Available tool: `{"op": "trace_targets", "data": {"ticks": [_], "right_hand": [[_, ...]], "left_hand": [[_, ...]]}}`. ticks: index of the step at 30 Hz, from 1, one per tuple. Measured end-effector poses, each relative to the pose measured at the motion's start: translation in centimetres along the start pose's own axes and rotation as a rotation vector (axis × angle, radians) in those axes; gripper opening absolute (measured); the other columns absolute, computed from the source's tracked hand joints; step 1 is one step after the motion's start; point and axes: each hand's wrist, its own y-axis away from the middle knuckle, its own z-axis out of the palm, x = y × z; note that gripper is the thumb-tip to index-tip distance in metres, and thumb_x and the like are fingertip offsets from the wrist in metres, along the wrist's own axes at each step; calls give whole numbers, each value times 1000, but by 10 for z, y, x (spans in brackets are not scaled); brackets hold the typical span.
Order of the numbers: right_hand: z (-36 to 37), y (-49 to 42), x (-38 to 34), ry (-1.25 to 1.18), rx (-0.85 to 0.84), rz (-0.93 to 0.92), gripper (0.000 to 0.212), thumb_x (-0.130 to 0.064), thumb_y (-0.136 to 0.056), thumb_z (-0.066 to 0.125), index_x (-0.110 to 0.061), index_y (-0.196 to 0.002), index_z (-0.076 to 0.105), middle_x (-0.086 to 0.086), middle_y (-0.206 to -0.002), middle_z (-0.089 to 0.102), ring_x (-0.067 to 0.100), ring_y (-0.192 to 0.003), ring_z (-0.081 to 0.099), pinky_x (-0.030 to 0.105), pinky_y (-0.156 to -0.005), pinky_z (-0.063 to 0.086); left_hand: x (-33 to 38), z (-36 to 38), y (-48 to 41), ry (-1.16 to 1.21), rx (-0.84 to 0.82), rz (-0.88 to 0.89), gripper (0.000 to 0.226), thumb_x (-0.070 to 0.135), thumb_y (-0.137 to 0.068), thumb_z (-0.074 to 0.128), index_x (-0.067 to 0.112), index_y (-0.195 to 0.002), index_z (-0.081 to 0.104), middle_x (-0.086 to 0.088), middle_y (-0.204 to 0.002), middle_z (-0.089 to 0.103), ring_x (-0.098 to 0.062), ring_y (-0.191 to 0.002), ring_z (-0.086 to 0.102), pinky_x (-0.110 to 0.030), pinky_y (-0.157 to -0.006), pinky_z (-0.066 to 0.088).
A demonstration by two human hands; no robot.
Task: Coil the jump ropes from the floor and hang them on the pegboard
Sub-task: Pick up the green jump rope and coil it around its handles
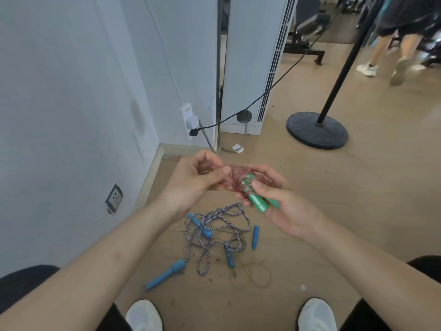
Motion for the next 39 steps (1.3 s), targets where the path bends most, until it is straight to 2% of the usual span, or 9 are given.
{"op": "trace_targets", "data": {"ticks": [3,8,17,22,25,30,32,35,39], "right_hand": [[2,1,1,33,-31,-29,38,-13,-79,75,-12,-115,65,17,-110,67,38,-90,68,32,-70,58],[7,0,3,120,31,-90,61,-43,-62,91,-13,-110,67,14,-107,69,30,-78,70,29,-59,56],[14,3,8,174,195,-138,21,-22,-79,74,-17,-99,68,12,-91,70,24,-66,68,28,-46,50],[13,3,10,289,155,-175,29,-27,-86,69,-24,-115,70,4,-96,71,24,-74,67,29,-47,50],[9,4,8,324,133,-166,27,-27,-88,68,-22,-115,70,8,-96,71,24,-73,67,29,-47,50],[5,0,-6,148,122,-34,40,-29,-87,67,-4,-119,66,12,-88,71,20,-66,65,23,-48,48],[3,-1,-15,57,110,12,35,-33,-87,62,-9,-111,71,9,-88,70,15,-64,63,19,-49,46],[-3,-1,-21,-34,93,19,32,-36,-85,63,-16,-105,76,12,-90,70,14,-64,63,18,-49,45],[-9,-3,-21,-31,59,18,67,-47,-62,89,-14,-117,72,13,-93,69,15,-68,65,18,-51,48]], "left_hand": [[-3,5,2,13,44,-18,14,3,-87,72,0,-99,67,-13,-84,72,-16,-65,71,-21,-60,57],[-6,12,6,76,116,2,10,-2,-83,74,2,-88,67,-15,-76,71,-18,-58,69,-25,-62,60],[-17,30,16,63,167,117,14,-4,-86,73,-5,-95,62,-16,-77,69,-24,-68,70,-29,-67,61],[-16,35,17,-11,202,142,14,-2,-87,72,2,-97,62,3,-68,70,-17,-68,70,-31,-68,61],[-17,34,17,-31,205,135,15,-1,-87,73,5,-97,62,-1,-70,71,-20,-69,71,-38,-71,63],[-7,36,18,258,139,16,15,-3,-92,64,0,-106,64,-11,-78,72,-15,-65,71,-24,-67,59],[0,33,16,386,101,-22,18,0,-96,58,1,-113,65,-14,-88,75,-16,-68,72,-22,-67,59],[6,22,14,175,65,-34,19,12,-96,61,8,-113,69,-8,-87,77,-15,-66,70,-22,-60,56],[13,8,13,-44,-16,-114,27,35,-84,72,8,-87,75,-2,-59,63,-13,-48,53,-20,-46,41]]}}
